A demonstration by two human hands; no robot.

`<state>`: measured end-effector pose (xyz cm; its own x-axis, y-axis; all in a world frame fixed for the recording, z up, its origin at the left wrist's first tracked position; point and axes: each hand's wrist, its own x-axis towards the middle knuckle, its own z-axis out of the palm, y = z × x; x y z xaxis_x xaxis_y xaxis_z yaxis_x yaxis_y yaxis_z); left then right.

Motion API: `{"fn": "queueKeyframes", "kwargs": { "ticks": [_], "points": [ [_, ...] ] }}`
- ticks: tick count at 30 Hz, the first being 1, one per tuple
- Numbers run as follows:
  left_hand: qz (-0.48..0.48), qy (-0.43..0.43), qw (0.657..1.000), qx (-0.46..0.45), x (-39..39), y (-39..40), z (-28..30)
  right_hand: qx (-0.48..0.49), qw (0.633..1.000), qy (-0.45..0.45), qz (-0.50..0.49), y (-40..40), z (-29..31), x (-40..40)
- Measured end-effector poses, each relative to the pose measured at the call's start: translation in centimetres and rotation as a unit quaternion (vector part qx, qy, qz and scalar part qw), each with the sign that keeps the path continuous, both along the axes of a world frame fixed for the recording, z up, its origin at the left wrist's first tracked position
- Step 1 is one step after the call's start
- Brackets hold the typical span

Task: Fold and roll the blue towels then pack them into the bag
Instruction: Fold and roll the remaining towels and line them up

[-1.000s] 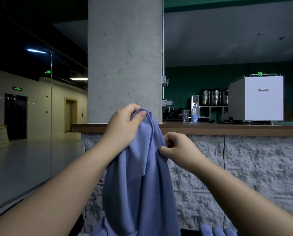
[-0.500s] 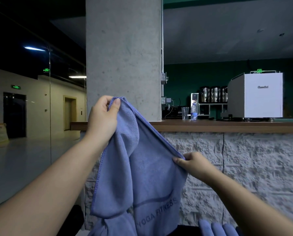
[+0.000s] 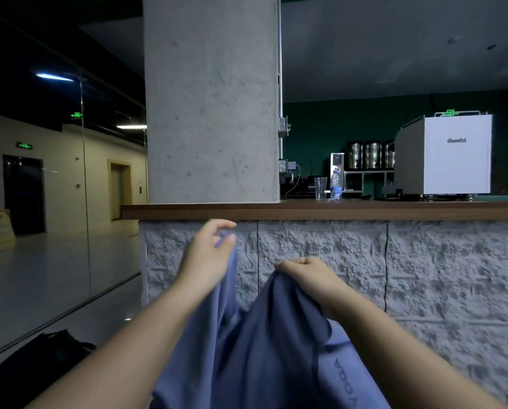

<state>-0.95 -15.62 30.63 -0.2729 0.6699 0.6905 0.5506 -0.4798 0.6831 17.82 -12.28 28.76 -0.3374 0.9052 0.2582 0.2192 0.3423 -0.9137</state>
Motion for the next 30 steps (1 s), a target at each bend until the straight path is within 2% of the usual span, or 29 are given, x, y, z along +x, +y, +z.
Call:
{"fn": "queueKeyframes", "kwargs": {
  "ticks": [3, 5, 9, 11, 15, 21, 23, 26, 28, 30],
  "points": [
    [-0.103, 0.023, 0.991, -0.078, 2.8, 0.1, -1.9, 0.009, 0.999, 0.038, 0.018, -0.6, 0.0, -0.7],
    [-0.13, 0.042, 0.983, -0.12, 4.2, 0.2, -2.9, 0.006, 0.996, 0.071, 0.045, -0.8, 0.0, -0.8],
    [-0.033, 0.103, 0.986, -0.13, 5.0, 0.0, -3.2, 0.013, 0.991, 0.099, 0.089, -1.2, -0.1, 0.0],
    [-0.019, 0.096, 0.988, -0.122, 5.0, -0.3, -3.1, 0.007, 0.988, 0.104, 0.116, -1.5, -0.4, 0.6],
    [-0.007, 0.047, 0.993, -0.108, 5.0, -1.1, -3.1, 0.026, 0.989, 0.086, 0.114, -2.8, -1.6, 1.4],
    [-0.046, -0.146, 0.987, -0.045, 5.4, -2.0, -3.6, 0.057, 0.983, 0.068, 0.16, -3.8, -3.9, 1.2],
    [-0.066, -0.189, 0.979, -0.03, 5.9, -2.5, -3.9, 0.092, 0.985, 0.058, 0.136, -3.9, -4.5, 0.8],
    [-0.075, -0.202, 0.977, -0.008, 6.2, -3.1, -4.3, 0.128, 0.988, 0.077, 0.046, -3.6, -5.5, 0.6],
    [-0.068, -0.197, 0.978, -0.005, 5.9, -3.2, -4.7, 0.104, 0.988, 0.111, 0.024, -3.7, -5.8, 0.7],
    [-0.059, -0.202, 0.978, -0.003, 5.6, -3.4, -5.0, 0.053, 0.981, 0.181, 0.036, -3.7, -6.0, 0.8]
  ]
}}
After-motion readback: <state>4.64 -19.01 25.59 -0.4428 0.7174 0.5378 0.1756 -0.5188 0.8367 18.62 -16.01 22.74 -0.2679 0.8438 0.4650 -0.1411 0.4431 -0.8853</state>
